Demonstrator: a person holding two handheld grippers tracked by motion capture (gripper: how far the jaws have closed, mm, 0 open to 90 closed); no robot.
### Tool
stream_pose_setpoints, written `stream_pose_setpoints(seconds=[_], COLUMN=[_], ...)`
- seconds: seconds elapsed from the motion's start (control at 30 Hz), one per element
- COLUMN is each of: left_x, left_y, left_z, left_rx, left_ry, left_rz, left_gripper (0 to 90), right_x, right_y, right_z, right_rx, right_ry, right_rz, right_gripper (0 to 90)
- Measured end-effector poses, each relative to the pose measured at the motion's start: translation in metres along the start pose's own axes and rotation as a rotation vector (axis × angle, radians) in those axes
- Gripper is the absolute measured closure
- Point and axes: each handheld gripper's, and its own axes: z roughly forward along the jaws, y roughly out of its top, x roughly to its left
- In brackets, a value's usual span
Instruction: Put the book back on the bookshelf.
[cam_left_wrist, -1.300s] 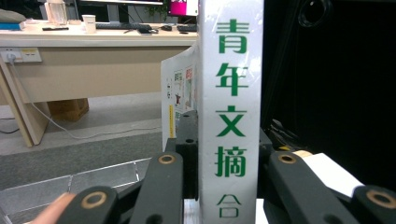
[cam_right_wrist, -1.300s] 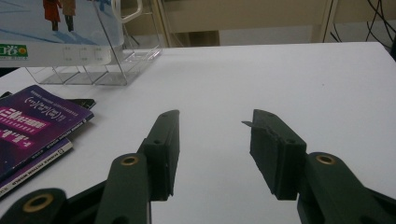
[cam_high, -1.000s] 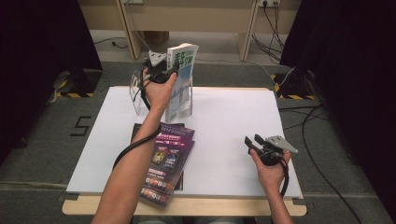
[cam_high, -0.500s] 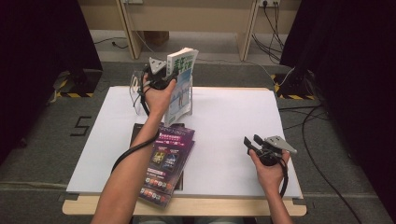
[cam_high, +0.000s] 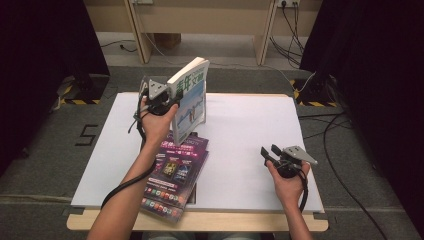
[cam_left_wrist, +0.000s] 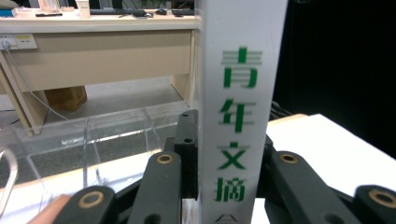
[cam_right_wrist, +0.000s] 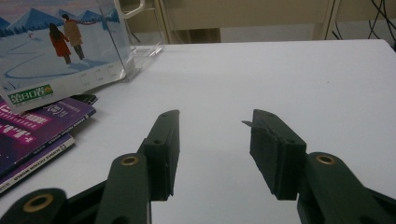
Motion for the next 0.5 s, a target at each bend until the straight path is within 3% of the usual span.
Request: stream_pose_setpoints(seconds=[0.2,0.37,0.5], left_x=[0.0016,0.0038,0.0047], left_y=[-0.0036,-0.0005,0.0019], left_z=[-0.0099,-0.0083,-0.0027], left_rx=[-0.005,-0.011,-0.015], left_ry=[-0.019,-0.022,-0.022], left_rz=[-0.025,-0.039,-0.07], left_gripper=[71.1,68.9,60.0], right_x=[0.0011,-0.0005,-0.0014], right_y=[-0.0007,-0.001,-0.0015], right_z=[0.0006,0.0005,0.0011], right_rx=[0.005,0.005,0.012], right_ry=[0.003,0.001,0.003], right_rz=[-0.002,0.001,0.003], right_gripper=[53.4,53.2,52.8])
